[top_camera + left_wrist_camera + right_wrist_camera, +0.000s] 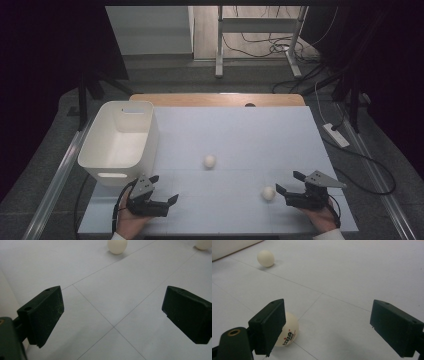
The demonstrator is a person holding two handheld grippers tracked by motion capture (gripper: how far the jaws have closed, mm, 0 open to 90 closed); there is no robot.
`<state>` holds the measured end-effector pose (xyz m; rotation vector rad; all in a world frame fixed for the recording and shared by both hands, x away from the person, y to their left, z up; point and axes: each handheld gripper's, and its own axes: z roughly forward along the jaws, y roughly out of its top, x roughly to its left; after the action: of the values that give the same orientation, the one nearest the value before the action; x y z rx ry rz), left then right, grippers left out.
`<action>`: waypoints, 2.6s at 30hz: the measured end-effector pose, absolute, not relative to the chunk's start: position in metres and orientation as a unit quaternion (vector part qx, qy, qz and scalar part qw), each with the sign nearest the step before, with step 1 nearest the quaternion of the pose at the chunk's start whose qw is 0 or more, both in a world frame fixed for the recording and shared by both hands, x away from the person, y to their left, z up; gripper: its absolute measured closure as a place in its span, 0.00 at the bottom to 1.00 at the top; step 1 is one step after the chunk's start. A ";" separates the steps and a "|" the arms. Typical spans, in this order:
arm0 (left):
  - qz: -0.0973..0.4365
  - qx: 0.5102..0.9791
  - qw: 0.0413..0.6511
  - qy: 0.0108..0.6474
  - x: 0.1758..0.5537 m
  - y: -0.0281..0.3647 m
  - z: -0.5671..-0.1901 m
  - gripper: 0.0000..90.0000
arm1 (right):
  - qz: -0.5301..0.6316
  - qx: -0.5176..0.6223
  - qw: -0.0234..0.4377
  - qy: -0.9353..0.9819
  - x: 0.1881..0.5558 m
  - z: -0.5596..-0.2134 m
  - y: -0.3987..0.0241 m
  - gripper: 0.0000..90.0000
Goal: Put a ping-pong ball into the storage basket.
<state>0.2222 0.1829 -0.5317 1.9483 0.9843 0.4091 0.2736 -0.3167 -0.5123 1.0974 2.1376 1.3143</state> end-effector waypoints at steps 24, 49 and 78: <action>0.162 0.779 0.455 0.400 0.223 0.183 -0.529 0.05 | 0.471 0.392 0.198 0.765 0.273 -0.512 -0.316 0.15; 0.155 0.769 0.480 0.392 0.225 0.176 -0.517 0.05 | 0.461 0.391 0.199 0.771 0.273 -0.513 -0.316 0.15; 0.154 0.779 0.466 0.390 0.245 0.158 -0.501 0.06 | 0.461 0.390 0.198 0.772 0.273 -0.514 -0.315 0.15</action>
<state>0.2447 0.1577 -0.5008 1.9126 0.9576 0.3780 0.2734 -0.3154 -0.5138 1.0912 2.1616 1.2888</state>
